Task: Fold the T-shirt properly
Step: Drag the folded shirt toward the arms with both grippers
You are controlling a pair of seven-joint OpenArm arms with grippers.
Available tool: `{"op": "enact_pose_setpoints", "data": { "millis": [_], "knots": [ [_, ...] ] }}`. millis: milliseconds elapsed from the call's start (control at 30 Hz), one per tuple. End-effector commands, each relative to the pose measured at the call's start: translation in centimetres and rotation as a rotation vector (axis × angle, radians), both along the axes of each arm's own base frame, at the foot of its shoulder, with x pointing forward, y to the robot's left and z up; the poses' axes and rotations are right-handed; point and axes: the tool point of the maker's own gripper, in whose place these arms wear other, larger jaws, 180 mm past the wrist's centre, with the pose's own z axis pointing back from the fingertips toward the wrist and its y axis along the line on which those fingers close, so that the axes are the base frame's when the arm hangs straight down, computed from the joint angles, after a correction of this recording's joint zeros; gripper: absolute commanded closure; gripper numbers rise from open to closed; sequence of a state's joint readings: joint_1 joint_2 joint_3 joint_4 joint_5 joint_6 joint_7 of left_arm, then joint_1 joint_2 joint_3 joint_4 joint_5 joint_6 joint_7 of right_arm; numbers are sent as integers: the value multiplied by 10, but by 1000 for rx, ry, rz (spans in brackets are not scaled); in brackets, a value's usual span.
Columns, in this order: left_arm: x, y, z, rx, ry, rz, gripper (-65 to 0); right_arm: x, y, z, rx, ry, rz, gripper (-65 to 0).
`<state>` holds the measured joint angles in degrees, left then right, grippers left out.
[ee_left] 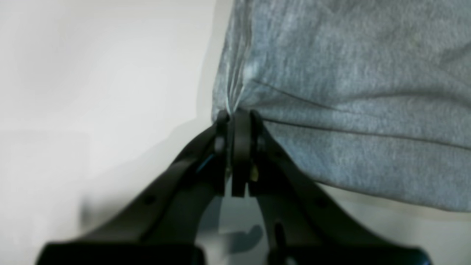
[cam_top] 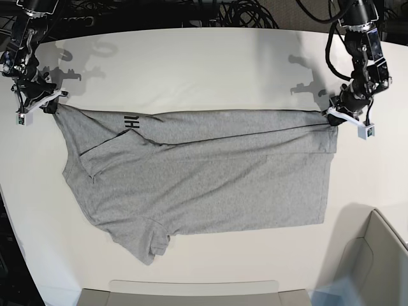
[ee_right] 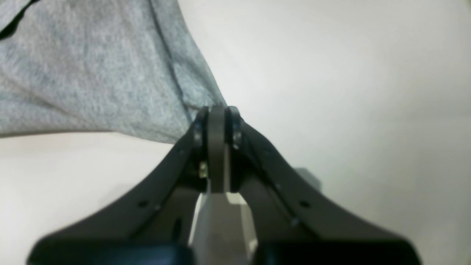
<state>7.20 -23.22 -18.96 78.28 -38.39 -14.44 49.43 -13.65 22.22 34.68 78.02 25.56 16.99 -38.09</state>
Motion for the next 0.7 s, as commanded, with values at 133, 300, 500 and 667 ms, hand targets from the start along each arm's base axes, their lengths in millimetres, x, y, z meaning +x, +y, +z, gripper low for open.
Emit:
{"op": "enact_pose_setpoints", "data": {
  "millis": [133,300,500,667],
  "knots": [
    [-19,15,-5,54,70,5,0,-12,-1,12,-59,17,46,0],
    [-38,12,0,82,98,-37,0,-35,3,14,-88,45,78,0],
    [-70,7,-4,93,163,-70,0,-68,6,22,-109,65,120,0],
    [-105,27,-1,125,204,-25,0,-107,9,18,-106,124,149,0]
  ]
}}
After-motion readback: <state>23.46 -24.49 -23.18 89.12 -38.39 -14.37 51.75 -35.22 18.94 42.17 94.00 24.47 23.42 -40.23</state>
